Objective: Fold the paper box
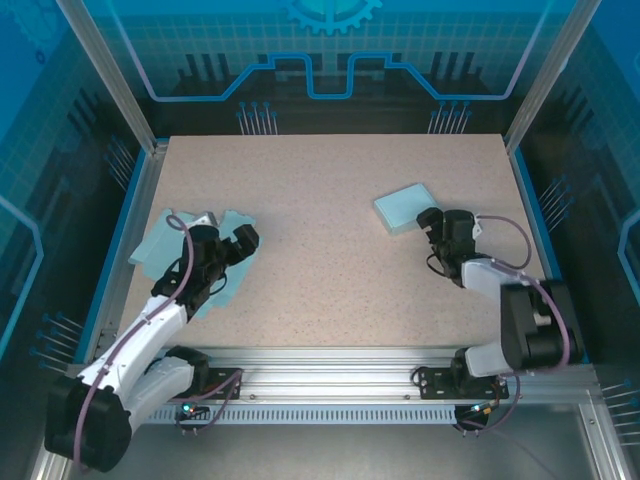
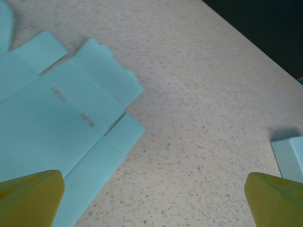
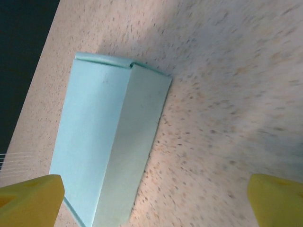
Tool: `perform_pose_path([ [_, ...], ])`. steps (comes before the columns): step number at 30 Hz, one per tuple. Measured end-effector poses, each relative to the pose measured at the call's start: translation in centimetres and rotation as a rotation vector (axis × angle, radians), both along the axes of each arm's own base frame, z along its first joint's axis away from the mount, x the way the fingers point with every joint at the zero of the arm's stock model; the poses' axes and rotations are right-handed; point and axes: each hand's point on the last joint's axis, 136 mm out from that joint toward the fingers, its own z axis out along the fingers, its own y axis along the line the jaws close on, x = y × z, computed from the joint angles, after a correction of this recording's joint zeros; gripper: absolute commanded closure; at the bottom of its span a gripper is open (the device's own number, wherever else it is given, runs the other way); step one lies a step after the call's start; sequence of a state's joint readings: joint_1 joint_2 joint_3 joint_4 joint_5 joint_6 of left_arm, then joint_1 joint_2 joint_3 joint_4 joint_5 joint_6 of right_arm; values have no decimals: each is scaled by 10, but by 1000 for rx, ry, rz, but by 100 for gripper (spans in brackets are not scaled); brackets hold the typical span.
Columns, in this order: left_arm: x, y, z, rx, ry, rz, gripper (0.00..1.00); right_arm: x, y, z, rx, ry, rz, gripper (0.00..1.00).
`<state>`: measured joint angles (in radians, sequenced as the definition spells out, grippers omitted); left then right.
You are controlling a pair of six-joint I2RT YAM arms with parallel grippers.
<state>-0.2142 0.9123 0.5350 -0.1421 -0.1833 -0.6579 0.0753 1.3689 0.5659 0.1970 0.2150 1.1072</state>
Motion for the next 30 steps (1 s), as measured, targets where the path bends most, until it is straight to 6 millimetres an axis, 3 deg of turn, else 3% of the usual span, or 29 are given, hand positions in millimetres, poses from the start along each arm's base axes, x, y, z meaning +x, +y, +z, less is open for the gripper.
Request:
perform_pose_path([
  [7, -13, 67, -14, -103, 72, 281, 1, -43, -20, 76, -207, -26, 38, 0],
  [10, -26, 95, -21, -163, 100, 421, 1, -53, -22, 99, -275, -34, 87, 0],
  [17, -61, 132, -40, -269, 181, 701, 1, -50, -12, 105, -367, 61, 245, 0],
  [21, -76, 140, -61, -276, 236, 782, 1, -43, -5, 101, -386, 96, 323, 0],
  [27, -73, 136, -88, -284, 337, 766, 5, -29, 3, 117, -406, 67, 387, 0],
  [30, -68, 133, -99, -287, 373, 739, 14, -27, 6, 121, -409, 54, 400, 0],
])
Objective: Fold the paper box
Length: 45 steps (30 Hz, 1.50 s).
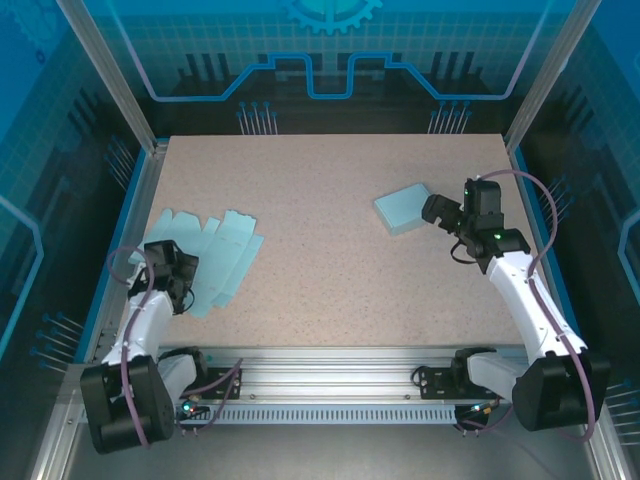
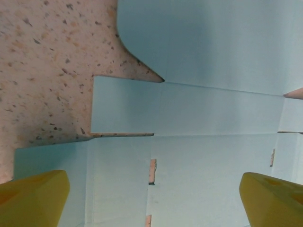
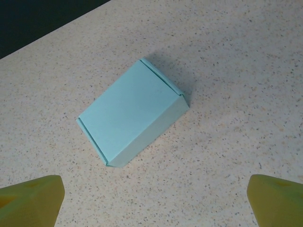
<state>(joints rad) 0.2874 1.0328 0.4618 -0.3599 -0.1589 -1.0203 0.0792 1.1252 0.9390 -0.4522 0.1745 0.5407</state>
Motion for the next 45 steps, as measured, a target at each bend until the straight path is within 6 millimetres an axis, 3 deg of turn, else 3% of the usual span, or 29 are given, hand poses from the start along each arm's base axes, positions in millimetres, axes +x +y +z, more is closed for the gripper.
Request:
perform_pose_path([
  [8, 28, -23, -21, -54, -2, -154, 54, -1, 4, 2, 1, -6, 12, 0],
  [11, 39, -42, -31, -70, 21, -244, 57, -2, 6, 4, 1, -13, 18, 0],
  [13, 56, -53, -28, -73, -4, -298, 58, -3, 9, 7, 2, -19, 26, 0],
  [15, 69, -64, -30, -79, -13, -350, 68, -3, 12, 11, 3, -28, 34, 0],
  [18, 92, -84, -33, -94, -38, -418, 70, -4, 16, 17, 4, -46, 47, 0],
  [21, 118, -112, -32, -102, -78, -501, 71, -6, 17, 23, 6, -61, 51, 0],
  [26, 149, -190, -30, -164, -154, -657, 71, -7, 18, 29, 9, -76, 56, 0],
  [30, 148, -250, -27, -237, -185, -753, 67, -8, 28, 27, 26, -69, 90, 1],
  [33, 136, -279, -24, -275, -181, -799, 59, -8, 42, 21, 51, -47, 131, 6],
  [37, 129, -283, -15, -292, -173, -799, 47, -8, 77, 2, 97, 19, 220, 7],
  [41, 126, -269, 9, -222, -180, -815, 44, -8, 122, -29, 148, 114, 318, 6],
  [45, 153, -247, 51, -108, -264, -823, 45, -7, 152, -71, 193, 237, 357, 9],
])
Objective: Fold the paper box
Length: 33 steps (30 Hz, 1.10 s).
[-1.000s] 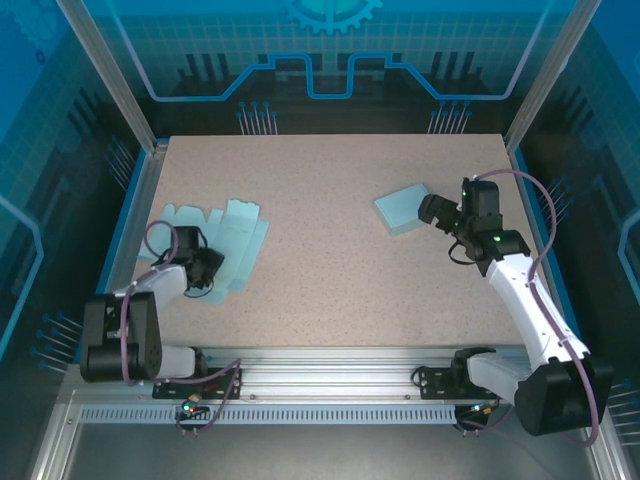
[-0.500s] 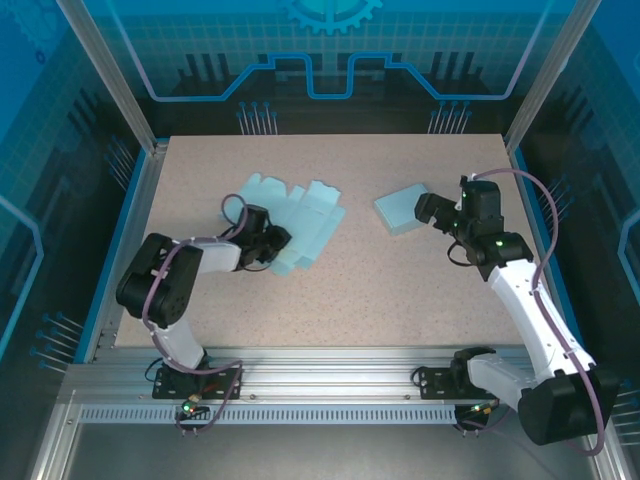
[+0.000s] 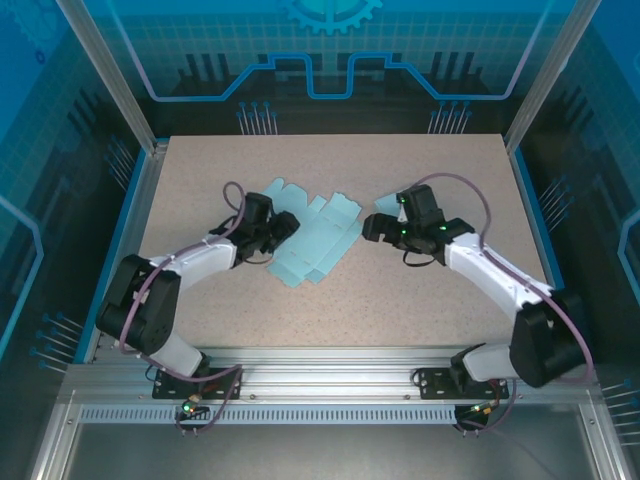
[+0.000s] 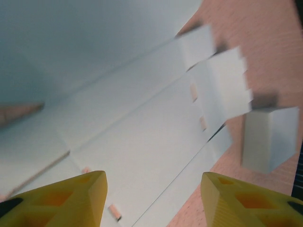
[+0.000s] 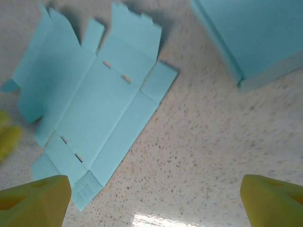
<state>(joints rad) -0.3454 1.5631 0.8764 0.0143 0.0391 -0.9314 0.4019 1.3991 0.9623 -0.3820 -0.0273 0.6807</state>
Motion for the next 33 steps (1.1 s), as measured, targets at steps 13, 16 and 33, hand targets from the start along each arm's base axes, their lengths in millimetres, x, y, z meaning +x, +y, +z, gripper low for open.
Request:
perform_pose_path([
  [13, 36, 33, -69, 120, 78, -42, 60, 49, 38, -67, 44, 145, -22, 17],
  [16, 37, 38, -73, 113, 83, -29, 61, 65, 45, -69, 31, 138, -13, 19],
  [33, 25, 63, -74, 54, 37, 57, 62, 147, 85, -89, -64, 78, 176, 30],
])
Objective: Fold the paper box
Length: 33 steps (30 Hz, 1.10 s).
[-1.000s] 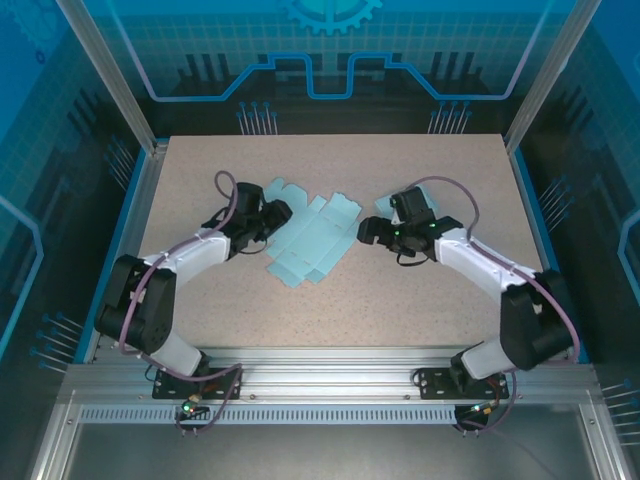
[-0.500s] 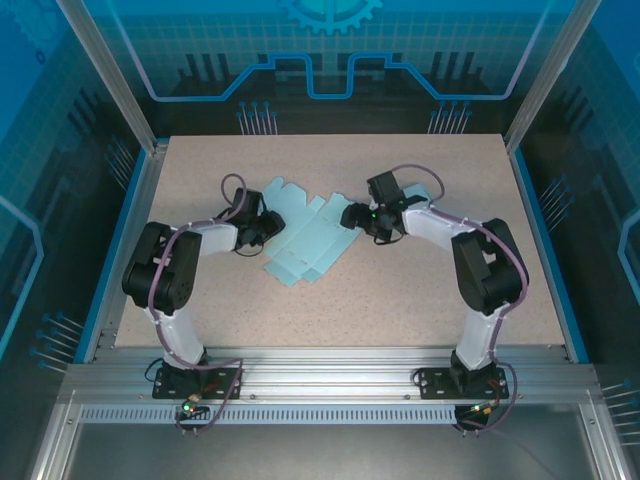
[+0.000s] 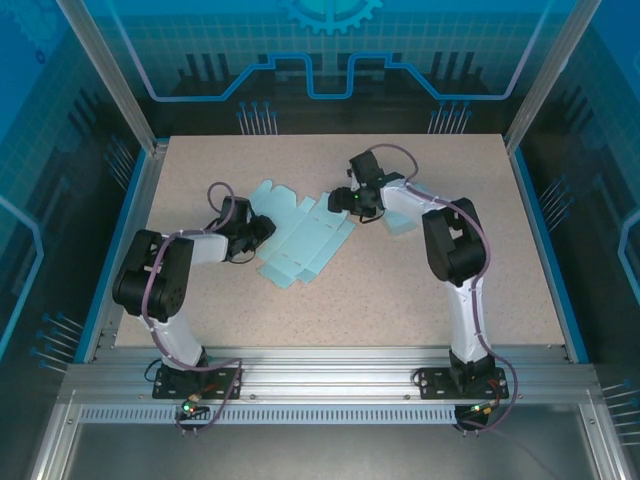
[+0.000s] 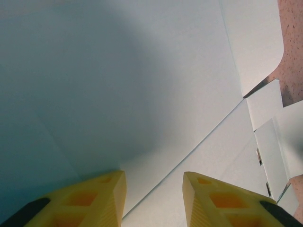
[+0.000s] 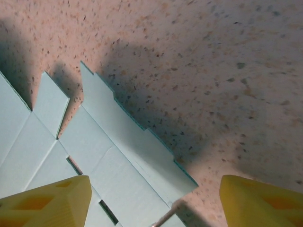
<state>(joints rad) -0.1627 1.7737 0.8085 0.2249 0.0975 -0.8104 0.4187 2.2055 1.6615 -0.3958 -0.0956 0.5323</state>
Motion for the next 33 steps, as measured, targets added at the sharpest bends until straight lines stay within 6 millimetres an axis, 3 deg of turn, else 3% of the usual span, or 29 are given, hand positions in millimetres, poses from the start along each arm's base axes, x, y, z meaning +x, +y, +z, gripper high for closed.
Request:
perform_pose_path([
  [6, 0, 0, 1, -8, -4, 0, 61, 2, 14, -9, 33, 12, 91, 50],
  [12, -4, -1, 7, -13, 0, -10, 57, 12, 22, -2, 59, -12, 206, 91],
  [16, -6, -3, 29, -7, -41, -43, 52, 20, 29, 22, 74, -82, 303, 97],
  [20, 2, -7, 79, 32, -176, -123, 42, 17, 31, 42, 55, -144, 406, 98],
  [23, 10, -15, 140, 102, -363, -245, 40, 9, 30, 65, 36, -190, 496, 99],
  [28, 11, -35, 251, 272, -724, -504, 38, -8, 29, 125, 10, -324, 634, 99],
  [31, -2, -56, 291, 362, -899, -718, 37, -21, 28, 161, 8, -407, 710, 98],
  [33, -12, -68, 302, 399, -972, -857, 37, -31, 28, 181, 6, -457, 759, 98],
])
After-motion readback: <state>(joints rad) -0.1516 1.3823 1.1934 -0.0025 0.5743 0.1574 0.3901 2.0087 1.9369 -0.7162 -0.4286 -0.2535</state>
